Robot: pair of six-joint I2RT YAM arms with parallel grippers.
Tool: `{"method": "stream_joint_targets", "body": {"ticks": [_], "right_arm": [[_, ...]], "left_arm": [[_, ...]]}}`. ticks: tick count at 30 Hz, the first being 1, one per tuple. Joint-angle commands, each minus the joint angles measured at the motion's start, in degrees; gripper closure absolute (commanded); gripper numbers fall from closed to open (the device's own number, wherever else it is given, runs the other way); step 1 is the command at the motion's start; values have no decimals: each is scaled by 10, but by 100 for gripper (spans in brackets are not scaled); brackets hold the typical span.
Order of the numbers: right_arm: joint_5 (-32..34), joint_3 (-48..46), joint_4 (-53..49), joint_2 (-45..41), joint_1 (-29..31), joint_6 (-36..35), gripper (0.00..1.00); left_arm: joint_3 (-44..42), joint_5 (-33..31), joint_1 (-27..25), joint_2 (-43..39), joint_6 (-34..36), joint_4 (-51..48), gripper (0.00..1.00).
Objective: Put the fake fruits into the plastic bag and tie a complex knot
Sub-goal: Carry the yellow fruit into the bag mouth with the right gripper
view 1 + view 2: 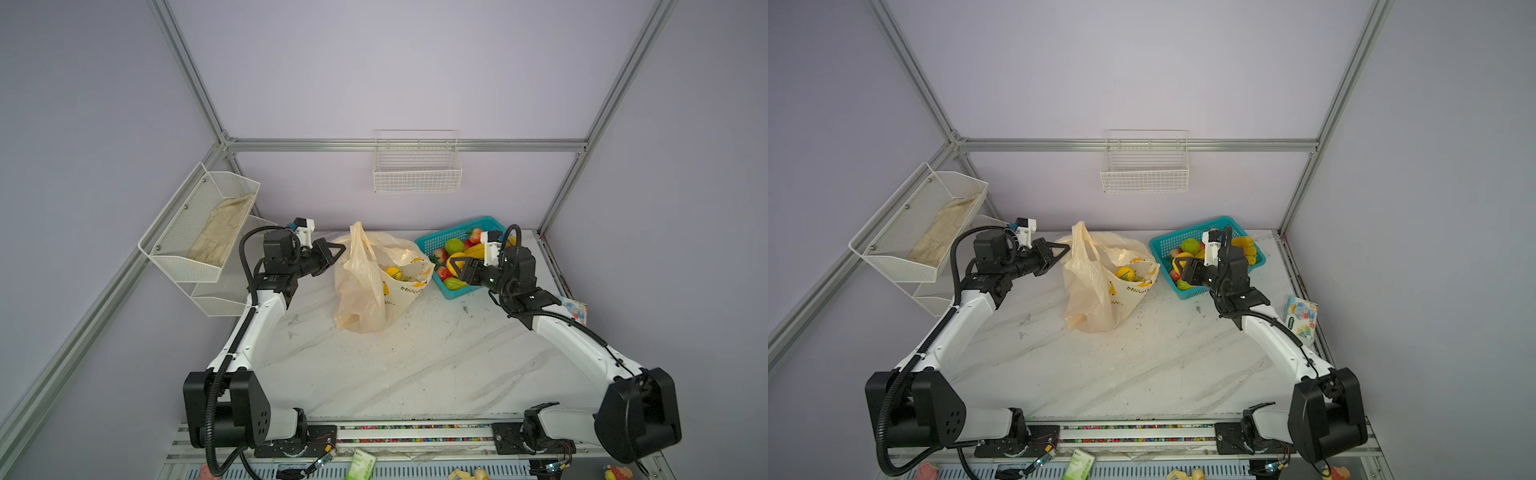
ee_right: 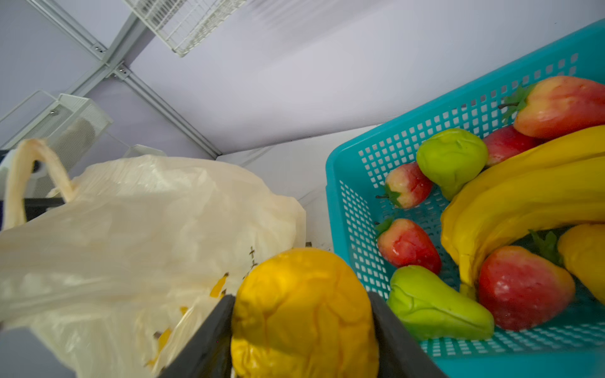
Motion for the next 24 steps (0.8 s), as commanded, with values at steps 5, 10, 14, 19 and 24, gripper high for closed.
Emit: {"method": "stream_joint_targets", "body": {"ticks": [5,10,14,19,24], "right_arm": [[-195,-19,-49,-68,58,-85,60],[-192,12,-15,-41,163,-112,60],[-141,43,95,13,199,-81,62],[-21,87,194,80,211,-50,62],[102,131,219,166,212,-18,62]], "left_arm": [[-18,7,-1,-6,-3,24,100],[-19,6,-1,-9,-3,24,100],[-18,9,0,-9,-5,23,100],[-19,9,-1,-12,-6,24,100],[-17,16,-2,-9,-10,25,100]]}}
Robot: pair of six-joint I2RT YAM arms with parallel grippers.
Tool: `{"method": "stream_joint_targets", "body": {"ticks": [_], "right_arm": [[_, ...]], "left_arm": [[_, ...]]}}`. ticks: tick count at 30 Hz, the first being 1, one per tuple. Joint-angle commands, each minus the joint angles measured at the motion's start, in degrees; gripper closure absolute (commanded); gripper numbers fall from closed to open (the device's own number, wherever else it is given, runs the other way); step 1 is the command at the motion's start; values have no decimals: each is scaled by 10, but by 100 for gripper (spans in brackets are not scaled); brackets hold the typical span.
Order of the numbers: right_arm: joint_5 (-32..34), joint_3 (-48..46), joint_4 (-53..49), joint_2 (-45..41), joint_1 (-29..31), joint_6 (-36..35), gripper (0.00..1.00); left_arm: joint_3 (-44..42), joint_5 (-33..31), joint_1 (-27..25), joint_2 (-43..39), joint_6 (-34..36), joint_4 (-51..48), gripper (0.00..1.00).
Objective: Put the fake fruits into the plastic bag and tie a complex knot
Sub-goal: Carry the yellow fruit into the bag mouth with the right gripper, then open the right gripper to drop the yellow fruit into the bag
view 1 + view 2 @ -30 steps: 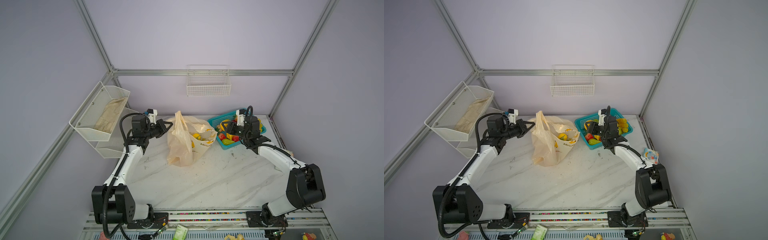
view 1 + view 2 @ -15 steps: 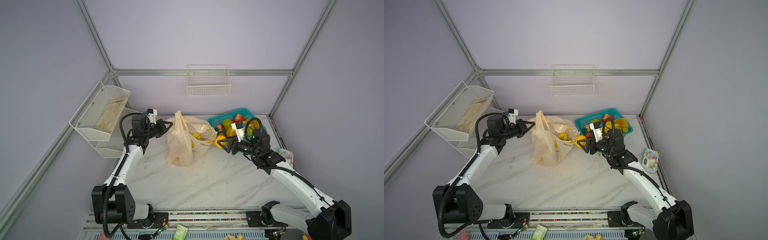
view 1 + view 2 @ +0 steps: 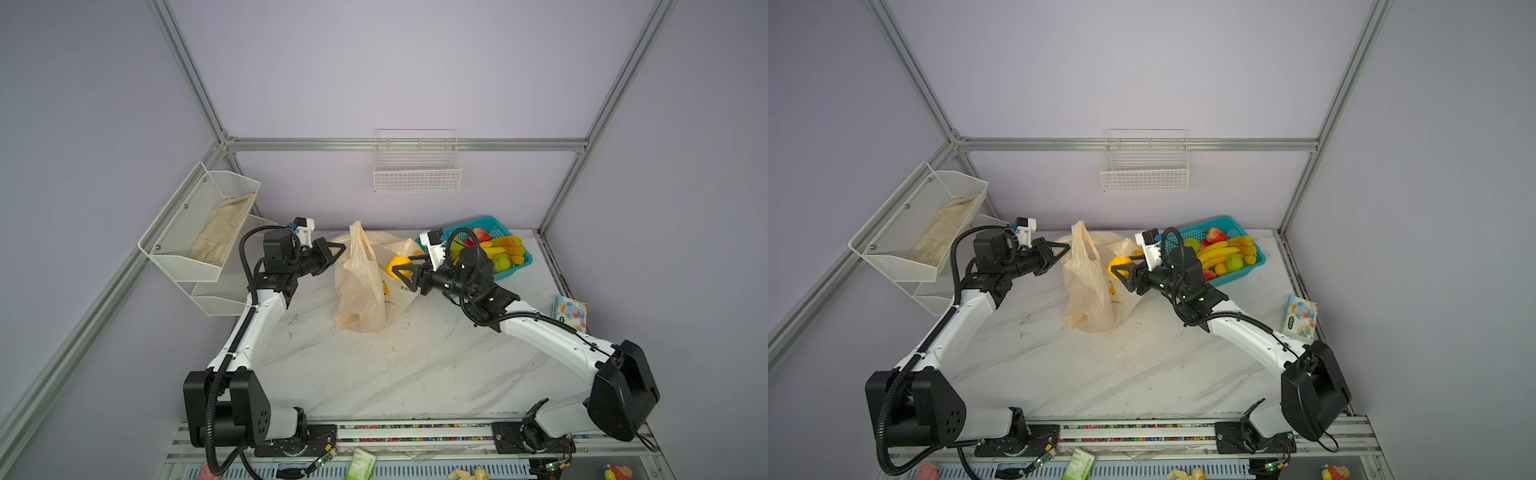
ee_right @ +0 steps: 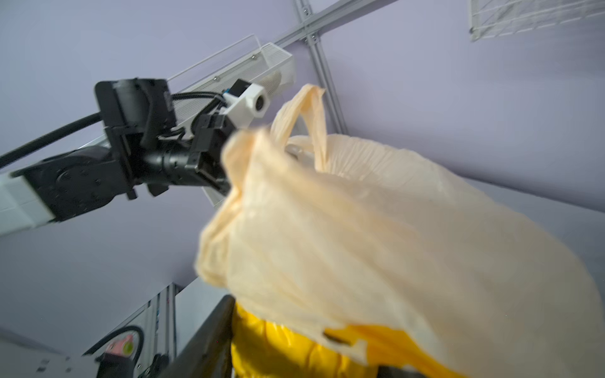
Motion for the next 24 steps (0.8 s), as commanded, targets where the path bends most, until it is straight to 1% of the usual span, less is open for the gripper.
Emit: {"method": "stream_joint_targets", "body": {"ticks": [1,4,7,9,11,15,16,19,24], "right_arm": [[123,31,49,45,3,34,62],[182,57,27,89,4,48,62],[211,81,-1,126,5,63,62],[195,94,-22,145,5,67,60],[167,99,-38,160,5,69,56],[90,110,-76,179,5,62,43],[70,106,-74,177,5,62,39],[58,102,-81,162,5,66,33],[21,77,-85,111,1,57,30]], "left_arm": [[-17,13,-2,-10,-4,26,100],[-18,9,-1,-11,-2,26,100],[-18,14,-2,-7,-5,26,100],[-18,13,-2,-7,-4,26,100],[-19,13,-2,-7,-4,26,100],[-18,14,-2,-7,-4,26,100],[-18,12,-2,-8,-3,26,100],[-21,5,-1,-6,5,26,100],[-15,21,1,4,-5,24,100]]}}
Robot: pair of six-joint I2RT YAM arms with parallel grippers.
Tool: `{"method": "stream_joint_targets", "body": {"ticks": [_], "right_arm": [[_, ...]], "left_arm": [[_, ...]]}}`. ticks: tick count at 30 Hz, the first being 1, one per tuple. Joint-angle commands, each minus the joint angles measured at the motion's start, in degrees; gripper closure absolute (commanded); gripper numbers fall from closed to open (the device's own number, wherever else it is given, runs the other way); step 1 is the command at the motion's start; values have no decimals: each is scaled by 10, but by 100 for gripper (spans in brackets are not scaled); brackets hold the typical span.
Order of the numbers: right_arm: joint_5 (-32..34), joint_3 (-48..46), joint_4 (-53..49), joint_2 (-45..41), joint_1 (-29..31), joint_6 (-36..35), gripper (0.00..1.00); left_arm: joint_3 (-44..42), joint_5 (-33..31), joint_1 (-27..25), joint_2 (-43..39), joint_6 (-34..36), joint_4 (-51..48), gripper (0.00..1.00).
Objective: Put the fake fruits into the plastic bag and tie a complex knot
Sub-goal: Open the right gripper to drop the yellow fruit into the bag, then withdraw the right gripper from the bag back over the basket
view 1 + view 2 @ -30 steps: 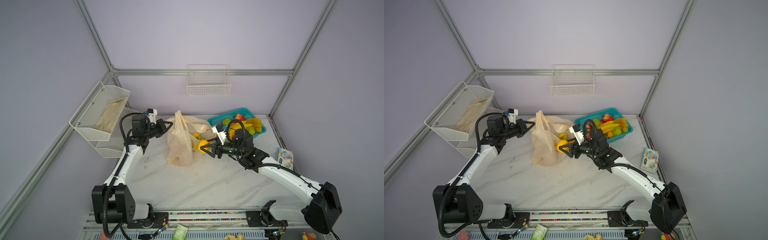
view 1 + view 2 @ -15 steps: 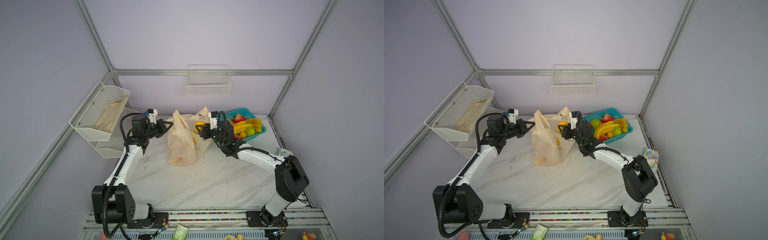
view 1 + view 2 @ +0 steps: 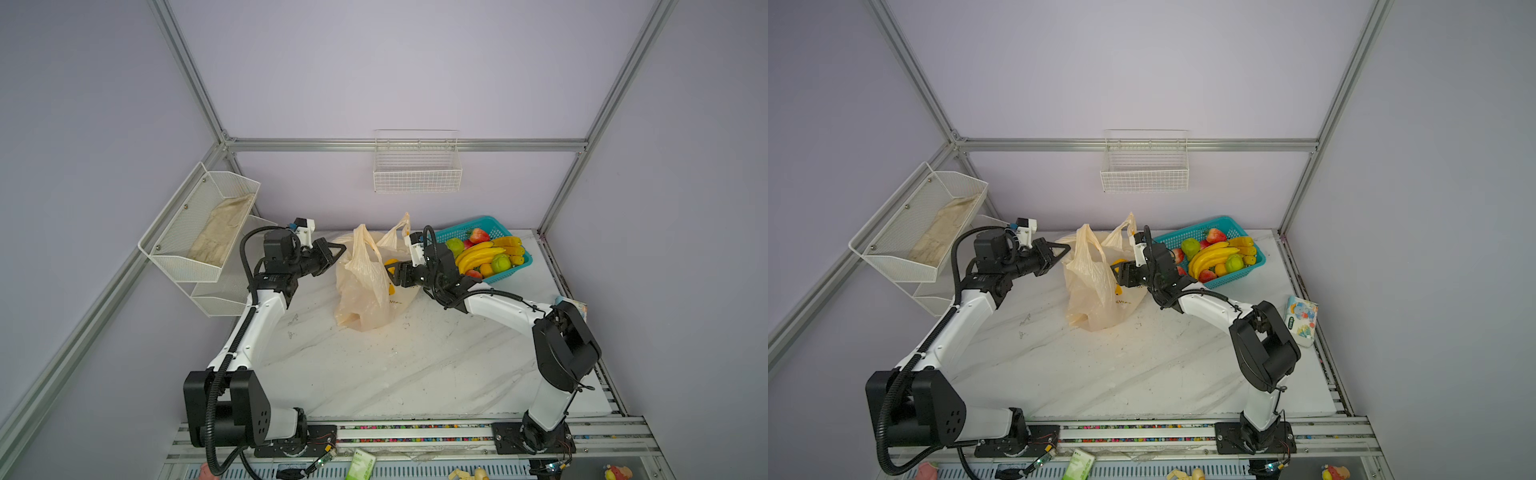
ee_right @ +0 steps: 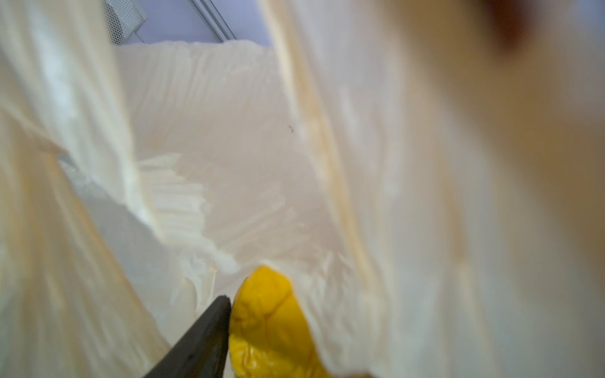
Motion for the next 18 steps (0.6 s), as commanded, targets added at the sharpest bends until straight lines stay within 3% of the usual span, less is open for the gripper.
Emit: {"method": "stream_joint_targets", "body": {"ticks": [1,6,11,18], "right_arm": [[-41,-21,-3,-66,0,-5,30],[-73,-63,-10,-128,-4,-23,30],[-49,-71,-32,-150,-13,-25,28],[-94,-115,-84,-211,-17,-96,29]], "left_arm": [[-16,11,1,-4,0,24,100],[-21,-3,1,-11,9,25,100],[-21,-1,1,-10,7,23,100],[-19,-4,2,-13,11,20,100]]}}
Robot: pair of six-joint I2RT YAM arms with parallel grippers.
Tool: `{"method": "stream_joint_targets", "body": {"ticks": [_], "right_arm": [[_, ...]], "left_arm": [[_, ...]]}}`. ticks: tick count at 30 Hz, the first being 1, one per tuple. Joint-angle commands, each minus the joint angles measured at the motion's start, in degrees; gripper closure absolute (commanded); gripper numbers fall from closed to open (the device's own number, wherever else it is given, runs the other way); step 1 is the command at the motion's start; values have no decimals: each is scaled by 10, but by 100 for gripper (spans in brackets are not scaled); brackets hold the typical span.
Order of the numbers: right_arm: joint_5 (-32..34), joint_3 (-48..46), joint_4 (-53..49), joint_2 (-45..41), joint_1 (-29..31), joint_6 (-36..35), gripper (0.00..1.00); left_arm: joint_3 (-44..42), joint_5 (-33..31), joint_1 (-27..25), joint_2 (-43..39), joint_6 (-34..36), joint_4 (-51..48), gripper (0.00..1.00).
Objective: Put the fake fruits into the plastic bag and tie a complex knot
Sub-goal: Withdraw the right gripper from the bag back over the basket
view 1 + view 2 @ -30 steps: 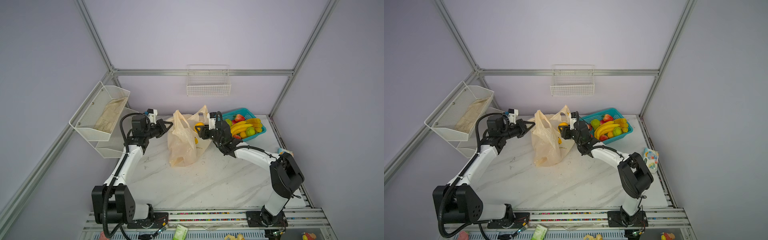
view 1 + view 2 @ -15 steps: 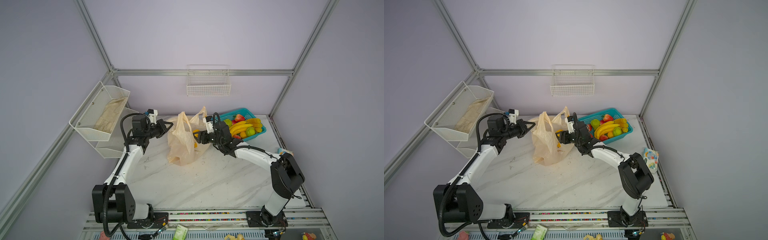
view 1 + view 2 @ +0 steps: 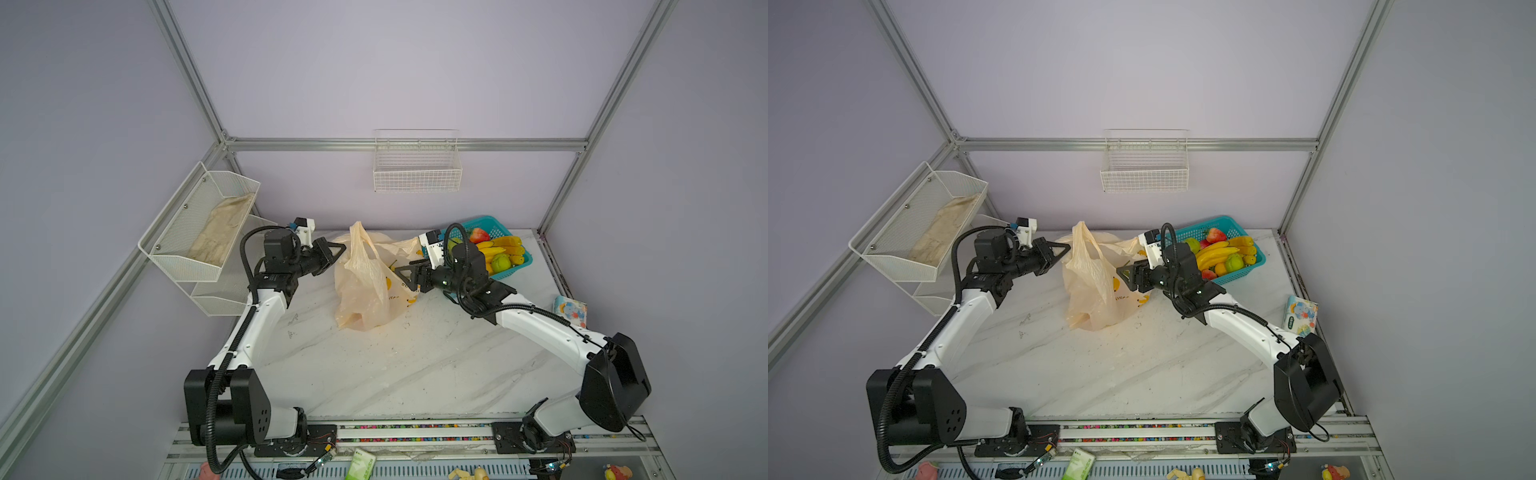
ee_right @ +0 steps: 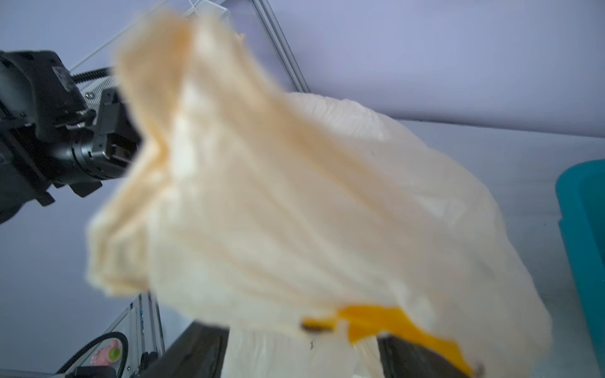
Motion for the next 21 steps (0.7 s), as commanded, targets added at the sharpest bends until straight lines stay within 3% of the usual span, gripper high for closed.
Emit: {"method": "stream_joint_targets", "body": {"ticks": [1,6,11,16,21], "right_arm": [[-28,-45,-42,-50,-2,-48,29],[-38,-117,-49,-115,-22,-60,31],[-82,-142,-30,-133,-101,-52,33],[61,-110,-29,-96,-168,-19,28],[218,-20,-16,26,-190,-45,20]], "left_arm": [[-20,0,2,-13,12,17,100],[-19,1,5,-12,11,17,100],[-17,2,7,-11,9,17,100],[-19,1,7,-12,9,18,100],[-20,9,7,-7,2,22,100]]}}
